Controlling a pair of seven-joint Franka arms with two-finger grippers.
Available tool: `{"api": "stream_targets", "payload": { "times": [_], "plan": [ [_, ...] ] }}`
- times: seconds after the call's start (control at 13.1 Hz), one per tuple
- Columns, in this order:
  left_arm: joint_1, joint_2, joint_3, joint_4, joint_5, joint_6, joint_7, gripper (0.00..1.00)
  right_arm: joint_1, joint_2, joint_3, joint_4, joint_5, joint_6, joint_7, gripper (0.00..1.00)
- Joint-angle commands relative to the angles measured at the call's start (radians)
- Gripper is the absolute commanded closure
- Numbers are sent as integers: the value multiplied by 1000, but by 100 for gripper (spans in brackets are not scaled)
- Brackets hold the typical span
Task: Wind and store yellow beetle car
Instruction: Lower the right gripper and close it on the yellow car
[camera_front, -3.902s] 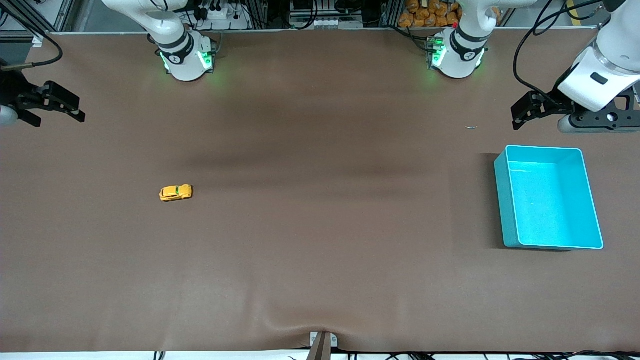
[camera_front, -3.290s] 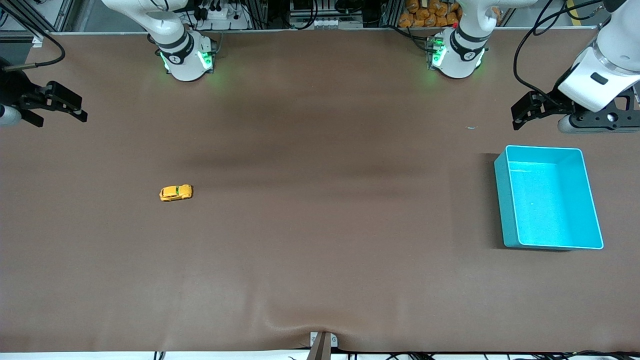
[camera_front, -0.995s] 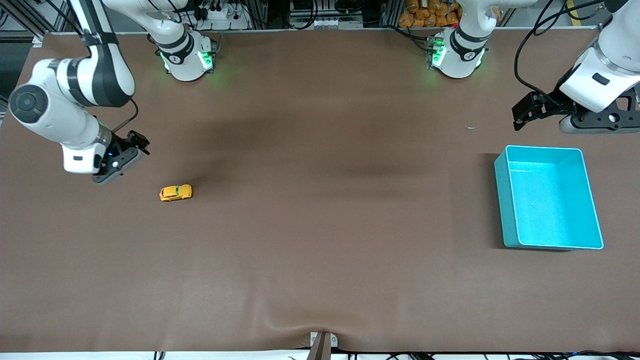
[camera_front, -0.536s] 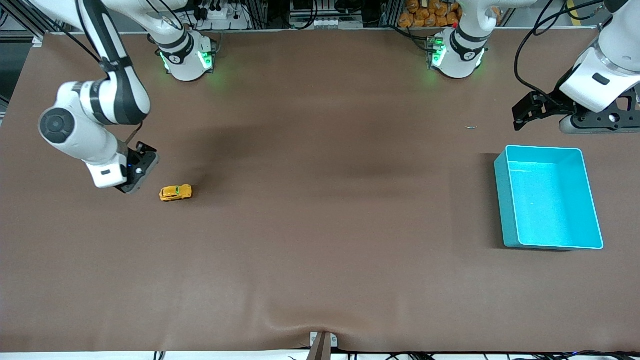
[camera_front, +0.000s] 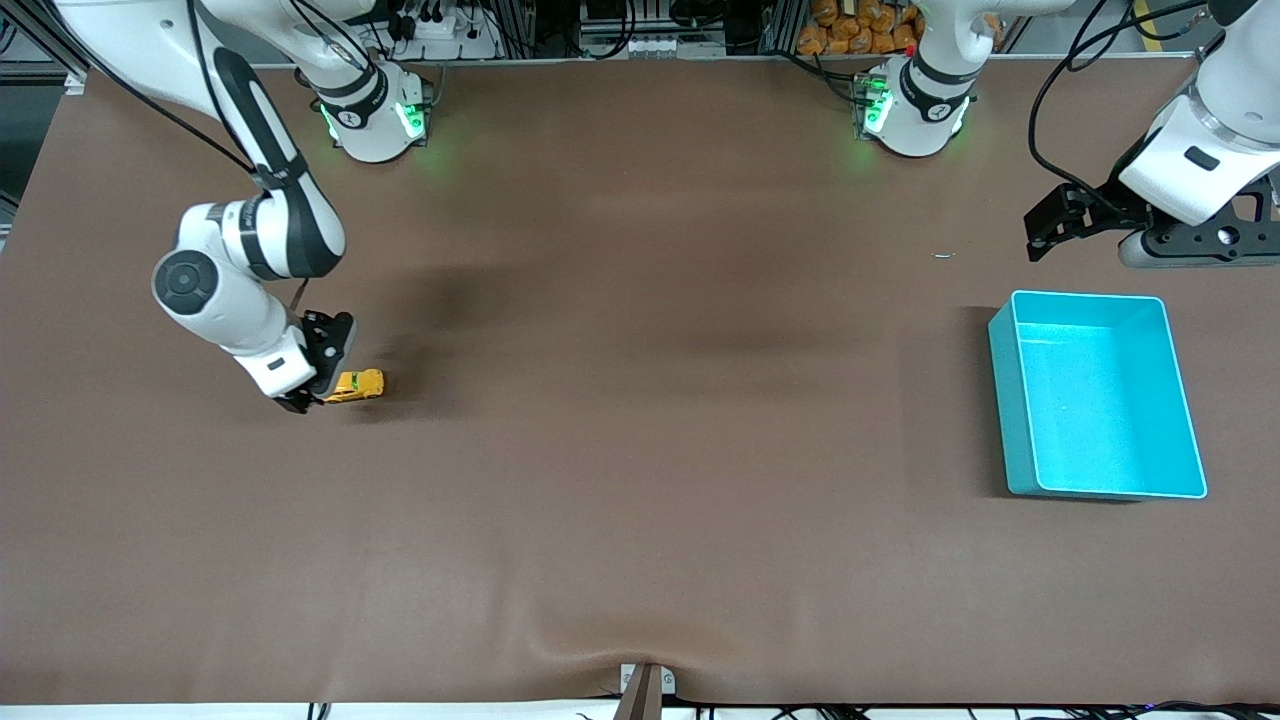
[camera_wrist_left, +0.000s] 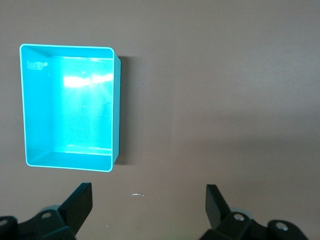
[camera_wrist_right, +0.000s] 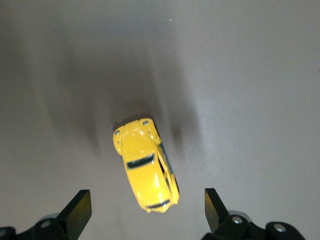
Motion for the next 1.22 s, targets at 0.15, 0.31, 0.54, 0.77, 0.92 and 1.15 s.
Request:
{"api": "stream_targets", "payload": {
  "times": [0.15, 0.31, 0.54, 0.77, 0.92, 1.15],
  "plan": [
    [-7, 9, -1, 21, 13, 0, -11, 0, 8, 78, -3, 20, -27, 64, -101, 1],
    [-8, 9, -2, 21, 14, 0, -11, 0, 10, 95, -3, 27, -31, 66, -116, 7],
    [-7, 9, -2, 21, 14, 0, -11, 0, 5, 110, -3, 30, -48, 80, -121, 21],
    [-8, 9, -2, 21, 14, 0, -11, 0, 2, 111, -3, 28, -48, 78, -121, 42],
    [-8, 9, -2, 21, 14, 0, -11, 0, -1, 115, -3, 28, -48, 80, -121, 54],
    [-8, 9, -2, 21, 14, 0, -11, 0, -4, 118, -3, 28, -47, 78, -121, 68]
  ]
}}
